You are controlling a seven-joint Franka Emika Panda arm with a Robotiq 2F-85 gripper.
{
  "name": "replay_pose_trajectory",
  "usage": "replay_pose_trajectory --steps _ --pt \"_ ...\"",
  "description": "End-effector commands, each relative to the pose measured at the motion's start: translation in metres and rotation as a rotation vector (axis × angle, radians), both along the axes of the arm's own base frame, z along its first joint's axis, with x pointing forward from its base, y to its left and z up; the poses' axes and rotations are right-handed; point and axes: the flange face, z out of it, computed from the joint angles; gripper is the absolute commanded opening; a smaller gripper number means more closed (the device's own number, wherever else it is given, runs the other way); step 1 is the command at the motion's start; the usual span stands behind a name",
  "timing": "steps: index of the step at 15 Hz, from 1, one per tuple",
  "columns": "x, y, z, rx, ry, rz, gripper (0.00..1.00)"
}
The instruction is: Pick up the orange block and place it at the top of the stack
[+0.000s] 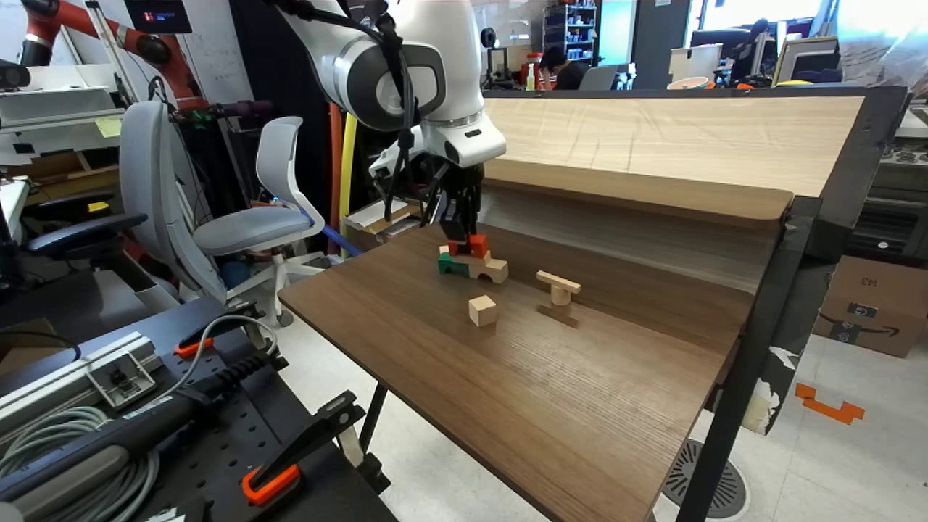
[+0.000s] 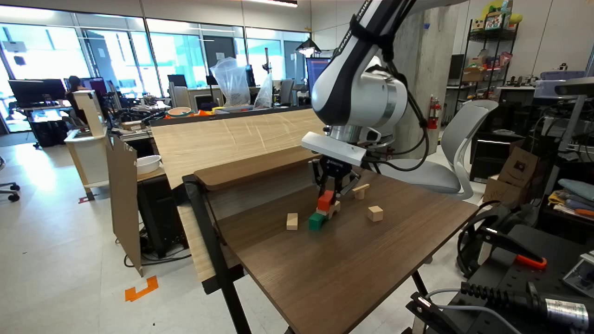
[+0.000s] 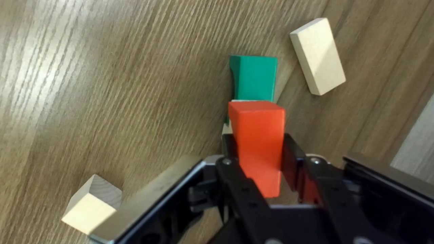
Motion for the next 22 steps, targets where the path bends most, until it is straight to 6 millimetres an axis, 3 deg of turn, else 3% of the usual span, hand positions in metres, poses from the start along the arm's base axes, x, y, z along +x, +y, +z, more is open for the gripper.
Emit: replay_pose_trajectory --steps 1,2,3,4,9,15,22 --pt "0.007 0.002 0.000 0.031 0.025 -0.013 0.10" --pt "0.007 0.002 0.000 0.030 0.027 -0.015 0.22" --pt "0.007 0.002 -0.001 0.031 0.031 -0.015 0.60" --pt "0.007 0.003 -0.001 0.032 0.031 -0.016 0.61" --pt "0.008 0.003 0.000 0.040 0.046 -0.016 0.97" --pt "0.011 0.008 0.020 0.064 0.015 -0.011 1.00" --pt "0.002 0.005 0.073 0.002 -0.054 0.009 1.00"
